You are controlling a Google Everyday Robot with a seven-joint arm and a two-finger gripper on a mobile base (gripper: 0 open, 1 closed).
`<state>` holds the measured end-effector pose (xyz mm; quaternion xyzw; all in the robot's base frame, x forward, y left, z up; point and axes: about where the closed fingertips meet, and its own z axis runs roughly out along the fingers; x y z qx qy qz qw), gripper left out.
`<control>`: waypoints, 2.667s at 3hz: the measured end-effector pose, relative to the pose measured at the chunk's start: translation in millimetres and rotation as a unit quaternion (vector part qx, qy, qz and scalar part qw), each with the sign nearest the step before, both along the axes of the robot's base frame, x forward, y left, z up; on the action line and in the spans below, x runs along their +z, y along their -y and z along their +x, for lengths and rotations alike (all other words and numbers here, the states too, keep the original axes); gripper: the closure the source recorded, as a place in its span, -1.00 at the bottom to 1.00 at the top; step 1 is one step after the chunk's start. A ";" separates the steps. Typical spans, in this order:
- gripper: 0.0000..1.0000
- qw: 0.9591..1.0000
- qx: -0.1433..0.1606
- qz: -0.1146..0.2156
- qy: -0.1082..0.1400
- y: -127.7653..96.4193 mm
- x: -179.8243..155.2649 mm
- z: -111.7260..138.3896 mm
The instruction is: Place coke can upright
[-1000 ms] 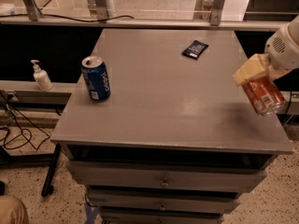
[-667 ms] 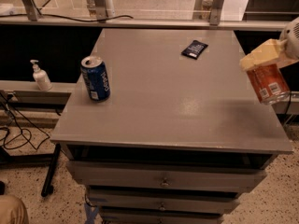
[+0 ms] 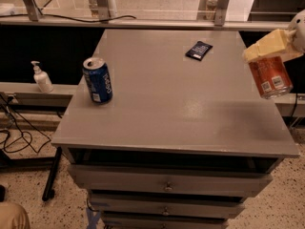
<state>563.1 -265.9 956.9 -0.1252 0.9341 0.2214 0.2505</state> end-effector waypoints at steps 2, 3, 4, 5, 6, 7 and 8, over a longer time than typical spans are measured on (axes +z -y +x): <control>1.00 0.989 -0.016 0.104 0.101 7.3 8.3 15.4; 1.00 0.972 -0.028 0.153 0.178 4.1 19.0 25.4; 1.00 0.963 -0.045 0.156 0.215 6.3 34.0 39.1; 1.00 0.960 -0.032 0.159 0.229 8.0 35.6 35.8; 1.00 0.947 0.026 0.168 0.274 7.2 39.2 32.3; 1.00 0.921 0.112 0.164 0.334 -3.6 38.3 35.3; 1.00 0.893 0.186 0.135 0.386 -12.9 25.8 40.3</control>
Offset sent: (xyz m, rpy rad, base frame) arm 0.0312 -0.0223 0.0324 0.3830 -0.4389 -0.0776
